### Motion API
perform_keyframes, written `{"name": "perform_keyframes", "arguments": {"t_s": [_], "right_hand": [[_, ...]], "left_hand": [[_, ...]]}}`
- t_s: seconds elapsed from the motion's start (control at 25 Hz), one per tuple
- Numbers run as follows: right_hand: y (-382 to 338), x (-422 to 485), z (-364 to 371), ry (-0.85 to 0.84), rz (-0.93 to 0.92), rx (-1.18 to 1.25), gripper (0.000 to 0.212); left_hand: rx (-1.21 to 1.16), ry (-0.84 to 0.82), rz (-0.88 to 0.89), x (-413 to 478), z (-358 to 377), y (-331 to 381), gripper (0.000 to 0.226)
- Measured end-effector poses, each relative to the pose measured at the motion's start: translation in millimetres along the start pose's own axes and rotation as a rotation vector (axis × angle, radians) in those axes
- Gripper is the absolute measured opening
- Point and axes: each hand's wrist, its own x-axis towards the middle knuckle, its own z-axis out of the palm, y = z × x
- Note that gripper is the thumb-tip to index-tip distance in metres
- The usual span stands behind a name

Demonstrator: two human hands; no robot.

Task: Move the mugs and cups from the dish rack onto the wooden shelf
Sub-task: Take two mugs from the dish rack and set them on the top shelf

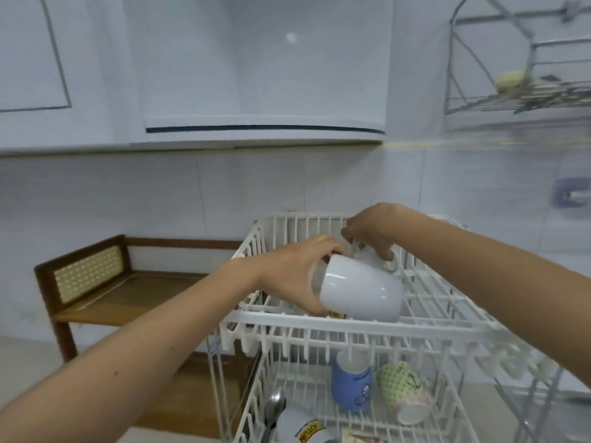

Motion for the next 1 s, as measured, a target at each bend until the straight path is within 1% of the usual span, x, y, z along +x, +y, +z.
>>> {"name": "perform_keyframes", "arguments": {"t_s": [0.08, 0.16, 0.24, 0.28, 0.36, 0.48, 0.52, 0.6, 0.68, 0.72, 0.8, 0.88, 0.96, 1.0], "right_hand": [[-4.5, 5.7, 4.5, -0.029, 0.051, -0.145, 0.073], [-4.0, -0.2, 6.7, -0.005, 0.078, -0.233, 0.068], [1.7, -10.9, 7.7, 0.043, 0.098, -0.259, 0.068], [5.4, -16.6, 8.8, 0.077, 0.119, -0.234, 0.068], [13.6, -28.9, 12.5, 0.139, 0.195, -0.101, 0.069], [20.4, -49.4, 17.6, 0.267, 0.316, 0.272, 0.073], [20.9, -56.6, 17.9, 0.333, 0.341, 0.408, 0.072], [18.6, -70.7, 14.9, 0.470, 0.354, 0.643, 0.068], [8.2, -82.5, 5.3, 0.589, 0.351, 0.805, 0.061], [1.1, -87.3, -2.8, 0.628, 0.353, 0.873, 0.058], [-16.7, -96.7, -23.0, 0.676, 0.315, 1.026, 0.049], [-42.2, -102.2, -47.0, 0.704, 0.170, 1.150, 0.040], [-72.5, -103.1, -73.7, 0.720, 0.027, 1.197, 0.038], [-89.1, -100.8, -87.9, 0.735, -0.008, 1.204, 0.041]], "left_hand": [[-0.111, -0.009, -0.072, -5.4, 2.4, -2.7, 0.079], [-0.257, -0.008, -0.150, -10.1, 1.4, -3.1, 0.076], [-0.380, 0.013, -0.195, -13.4, -0.4, -2.6, 0.076], [-0.404, 0.032, -0.208, -15.2, -1.1, -1.9, 0.076], [-0.405, 0.071, -0.230, -17.2, -3.7, -1.3, 0.075], [-0.378, 0.162, -0.263, -23.1, -10.9, -0.4, 0.078], [-0.373, 0.223, -0.268, -26.1, -14.9, 0.0, 0.080], [-0.405, 0.395, -0.278, -33.3, -28.0, 0.0, 0.079], [-0.477, 0.568, -0.278, -44.5, -47.5, -3.0, 0.075], [-0.515, 0.628, -0.281, -51.7, -58.7, -5.7, 0.074], [-0.554, 0.679, -0.298, -70.4, -79.3, -15.6, 0.078], [-0.522, 0.676, -0.304, -97.9, -91.8, -30.5, 0.077], [-0.480, 0.646, -0.311, -128.1, -97.2, -50.9, 0.076], [-0.458, 0.627, -0.322, -143.6, -98.8, -63.2, 0.076]]}}
